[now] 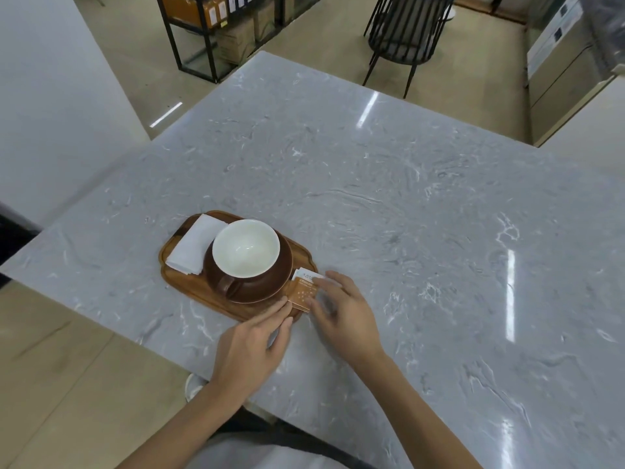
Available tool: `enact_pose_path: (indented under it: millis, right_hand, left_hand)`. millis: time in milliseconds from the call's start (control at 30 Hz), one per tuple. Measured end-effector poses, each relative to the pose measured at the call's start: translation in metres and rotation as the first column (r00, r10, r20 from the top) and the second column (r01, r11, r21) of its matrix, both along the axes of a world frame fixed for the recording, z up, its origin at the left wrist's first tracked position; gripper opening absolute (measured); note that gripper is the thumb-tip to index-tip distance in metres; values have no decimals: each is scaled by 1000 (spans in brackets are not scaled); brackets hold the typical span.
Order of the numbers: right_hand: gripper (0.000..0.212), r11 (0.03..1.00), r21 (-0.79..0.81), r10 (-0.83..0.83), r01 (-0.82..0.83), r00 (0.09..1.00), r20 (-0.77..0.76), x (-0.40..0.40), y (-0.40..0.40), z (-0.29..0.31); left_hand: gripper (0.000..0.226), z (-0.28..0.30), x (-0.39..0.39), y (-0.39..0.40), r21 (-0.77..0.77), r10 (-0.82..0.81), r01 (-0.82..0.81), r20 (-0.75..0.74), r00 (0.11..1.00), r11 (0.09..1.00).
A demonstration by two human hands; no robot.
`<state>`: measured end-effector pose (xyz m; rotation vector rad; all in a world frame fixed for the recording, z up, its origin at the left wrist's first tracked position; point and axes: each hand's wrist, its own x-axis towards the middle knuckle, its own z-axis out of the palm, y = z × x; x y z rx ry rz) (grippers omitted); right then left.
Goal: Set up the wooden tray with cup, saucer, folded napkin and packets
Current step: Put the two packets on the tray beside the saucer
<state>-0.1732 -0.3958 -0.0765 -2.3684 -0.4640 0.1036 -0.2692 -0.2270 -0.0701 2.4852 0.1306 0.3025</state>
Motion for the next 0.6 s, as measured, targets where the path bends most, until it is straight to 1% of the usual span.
enact_pose_path:
  millis: [33,67,100,167,267,400,500,600]
  right_hand:
    - [40,996,-94,-2,9,997,79,-2,0,-2]
    - [40,989,-143,-1,23,989,149,-4,0,-3]
    - [41,987,-158,9,23,980,199,-5,1,-4]
    - [43,987,-157,47,-8,969,243,-5,1,-6]
    - [45,987,-155,87,-50,966,244,-4,0,-8]
    - [44,986,-161,86,-50,971,224,-6,1,-9]
    - [44,983,-174,91,-51,969,230,-7,1,-11]
    - [44,979,-192,112,-68,967,228,-6,3,-14]
  left_hand:
    - [42,1,0,0,41,-3,3,-4,1000,999]
    - [43,1,-1,1,86,-2,3,-9,1000,996]
    - [42,1,-1,2,127,1,0,-11,1000,992]
    - [40,-1,-3,4,203,-6,5,5,1000,979]
    - [39,-7,-5,7,274,-69,50,61,996,960]
    - [39,-17,-10,11,272,-198,166,91,976,948]
    - [41,-22,-13,10,233,-210,185,85,974,955]
    - [43,-26,-14,8,229,-217,194,81,973,954]
